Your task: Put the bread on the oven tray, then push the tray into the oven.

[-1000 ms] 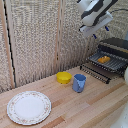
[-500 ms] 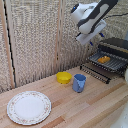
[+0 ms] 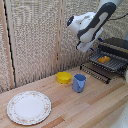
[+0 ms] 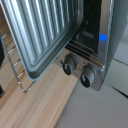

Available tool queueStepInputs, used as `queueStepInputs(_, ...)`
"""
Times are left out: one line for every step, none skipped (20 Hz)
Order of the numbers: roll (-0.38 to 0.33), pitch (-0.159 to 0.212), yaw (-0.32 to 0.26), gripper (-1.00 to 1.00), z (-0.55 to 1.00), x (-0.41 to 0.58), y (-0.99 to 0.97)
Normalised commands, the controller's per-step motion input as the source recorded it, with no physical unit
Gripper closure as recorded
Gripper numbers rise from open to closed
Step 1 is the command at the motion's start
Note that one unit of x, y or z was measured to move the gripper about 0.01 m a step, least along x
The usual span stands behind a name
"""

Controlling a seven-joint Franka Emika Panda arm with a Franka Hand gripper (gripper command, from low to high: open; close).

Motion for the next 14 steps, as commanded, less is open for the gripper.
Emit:
queueStepInputs(-0.273,0.154,0.258,-1.0,-0.29,-0.063,0.0)
queueStepInputs(-0.251,0.14,0.28,-1.0,-0.33,-0.003,0.0)
queueStepInputs(-0.239,0.132,0.289,-1.0,-0.35,0.0,0.0)
queueStepInputs(-0.224,0.119,0.304,-1.0,-0.39,0.0,-0.01)
queueStepInputs(-0.214,0.115,0.309,-1.0,-0.41,0.0,0.0)
queueStepInputs(-0.196,0.108,0.316,-1.0,-0.43,0.0,0.0)
queueStepInputs(-0.189,0.102,0.321,-1.0,-0.44,0.0,0.0)
queueStepInputs(-0.185,0.099,0.321,-1.0,-0.44,0.0,0.0)
queueStepInputs(-0.182,0.096,0.319,-1.0,-0.43,0.006,0.0)
queueStepInputs(-0.181,0.089,0.315,-1.0,-0.44,0.049,0.0)
queueStepInputs(-0.192,0.091,0.299,-1.0,-0.41,0.071,0.0)
queueStepInputs(-0.213,0.1,0.282,-1.0,-0.37,0.049,0.0)
queueStepInputs(-0.25,0.108,0.242,-1.0,-0.34,0.026,0.0)
queueStepInputs(-0.281,0.108,0.205,-1.0,-0.32,0.017,0.03)
